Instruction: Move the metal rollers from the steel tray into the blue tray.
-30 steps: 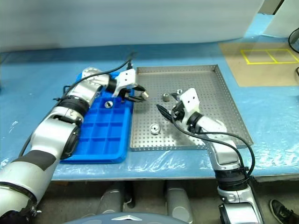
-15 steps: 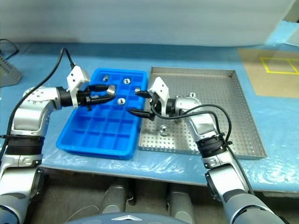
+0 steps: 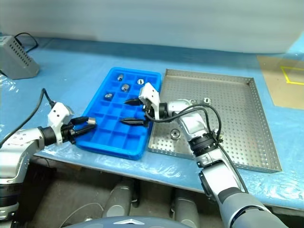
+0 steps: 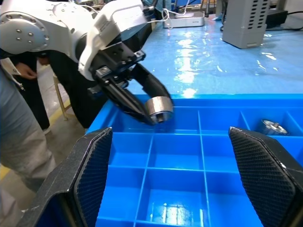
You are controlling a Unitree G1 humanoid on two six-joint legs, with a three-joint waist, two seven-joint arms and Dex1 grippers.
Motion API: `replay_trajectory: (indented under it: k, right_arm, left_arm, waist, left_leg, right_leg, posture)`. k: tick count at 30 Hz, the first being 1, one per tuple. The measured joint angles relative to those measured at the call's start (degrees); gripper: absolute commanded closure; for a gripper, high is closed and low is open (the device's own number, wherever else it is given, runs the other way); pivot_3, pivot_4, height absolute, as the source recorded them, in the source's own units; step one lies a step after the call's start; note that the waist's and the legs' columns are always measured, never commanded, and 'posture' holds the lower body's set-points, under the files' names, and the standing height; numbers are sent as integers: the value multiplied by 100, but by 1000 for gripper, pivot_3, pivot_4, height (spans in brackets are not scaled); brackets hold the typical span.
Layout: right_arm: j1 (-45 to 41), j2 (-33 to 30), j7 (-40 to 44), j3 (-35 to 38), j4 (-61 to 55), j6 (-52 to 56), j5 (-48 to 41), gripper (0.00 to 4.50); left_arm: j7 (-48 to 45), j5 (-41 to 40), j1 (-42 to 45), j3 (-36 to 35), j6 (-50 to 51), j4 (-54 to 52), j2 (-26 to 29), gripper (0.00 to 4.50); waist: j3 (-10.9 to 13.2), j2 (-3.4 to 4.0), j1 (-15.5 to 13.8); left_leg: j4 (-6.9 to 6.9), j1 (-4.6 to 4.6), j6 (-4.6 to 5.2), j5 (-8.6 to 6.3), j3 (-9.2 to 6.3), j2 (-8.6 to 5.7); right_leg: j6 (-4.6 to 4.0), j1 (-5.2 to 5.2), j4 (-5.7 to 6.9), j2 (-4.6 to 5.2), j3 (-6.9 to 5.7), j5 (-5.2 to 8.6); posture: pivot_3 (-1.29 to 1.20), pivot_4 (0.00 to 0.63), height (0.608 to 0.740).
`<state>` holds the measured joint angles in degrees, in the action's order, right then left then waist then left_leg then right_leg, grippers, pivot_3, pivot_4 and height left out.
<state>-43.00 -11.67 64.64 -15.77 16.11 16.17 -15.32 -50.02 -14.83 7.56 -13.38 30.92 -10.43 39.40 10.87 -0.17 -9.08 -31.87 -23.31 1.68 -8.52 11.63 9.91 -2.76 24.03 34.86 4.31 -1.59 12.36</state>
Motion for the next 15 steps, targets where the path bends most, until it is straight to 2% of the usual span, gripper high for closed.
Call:
replay_trajectory:
  k: [8, 14, 15]
  right_arm:
    - [3, -66, -71, -16, 64, -85, 178, 457]
    - [36, -88, -140, -12, 51, -84, 182, 457]
    - [75, -120, -153, -9, 23, -74, 180, 457]
  left_arm:
    - [418, 12, 32, 51, -369, 317, -63, 2600]
    - [343, 10, 199, 309, -404, 472, 74, 663]
    - [341, 16, 344, 386, -403, 548, 77, 663]
  waist:
    - [-5, 2, 33]
    - [-11, 7, 39]
    - [-11, 7, 36]
  left_leg:
    - [65, 31, -33, 22, 0, -6]
    - [65, 37, -34, 24, 0, -6]
    - [66, 42, -36, 25, 0, -5]
  right_leg:
    - [-8, 2, -1, -6, 3, 5]
    - [-9, -2, 0, -7, 4, 6]
    - [-8, -4, 3, -7, 3, 6]
  posture:
    - [263, 150, 740]
    - [211, 150, 740]
    - [198, 150, 740]
